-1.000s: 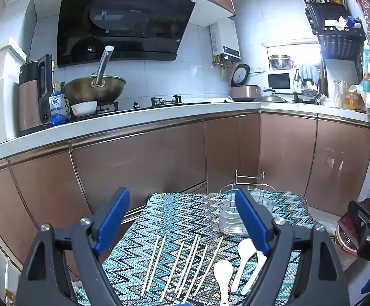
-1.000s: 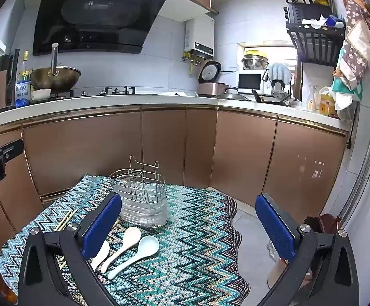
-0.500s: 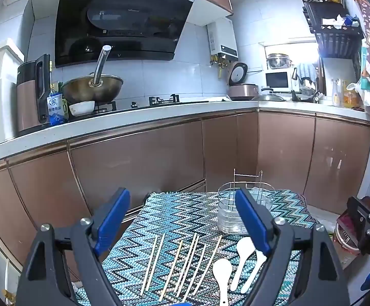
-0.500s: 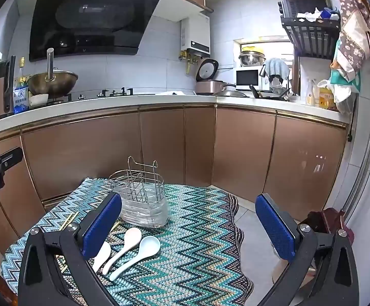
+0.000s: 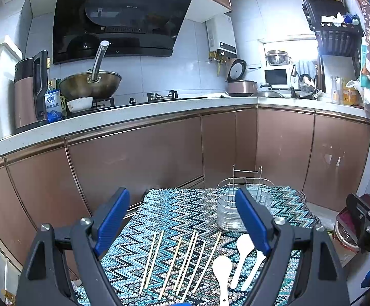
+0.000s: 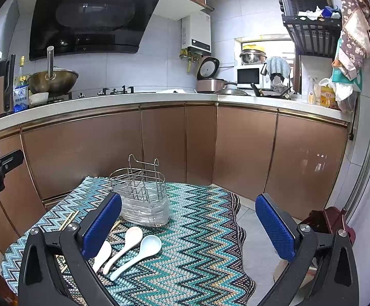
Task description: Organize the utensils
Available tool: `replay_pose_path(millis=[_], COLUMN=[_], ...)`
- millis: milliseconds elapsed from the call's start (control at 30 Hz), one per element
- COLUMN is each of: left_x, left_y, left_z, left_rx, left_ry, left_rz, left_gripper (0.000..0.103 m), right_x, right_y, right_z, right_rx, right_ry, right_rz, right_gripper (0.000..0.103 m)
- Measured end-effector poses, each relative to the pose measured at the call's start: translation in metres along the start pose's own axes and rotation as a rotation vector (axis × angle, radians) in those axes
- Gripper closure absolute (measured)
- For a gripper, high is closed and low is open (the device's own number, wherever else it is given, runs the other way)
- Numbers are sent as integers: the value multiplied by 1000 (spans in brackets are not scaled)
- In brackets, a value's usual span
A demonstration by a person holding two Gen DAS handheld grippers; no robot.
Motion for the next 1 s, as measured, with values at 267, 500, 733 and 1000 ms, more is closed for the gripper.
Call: replay_pose_path(millis=[267,500,733,1000], left_x=[0,2,2,3], left_y=[-3,-7,-9,-5], left_z=[-1,6,6,-6], left_rx=[-17,-49,-67,-68], left_ry=[-1,-7,-14,-11], left_rz=[7,12,23,40], left_gripper=[19,19,19,19], right_x=[1,3,7,12], right_y=[1,5,7,15], right_z=[1,8,11,-1], right_rx=[-4,-33,-62,-71], right_ry=[-2,0,-7,15], right_rz=[9,16,28,43], right_gripper=[0,0,0,0])
Point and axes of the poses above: each gripper's, at about its wrist camera, not at the fingertips, and y roughly against the way its jaws point, z to its right, x to its top, the point moved 4 cm from there along -y, roughly the way its jaws point, and after that the axes turned 14 degrees about -y, right-handed, at the moved point
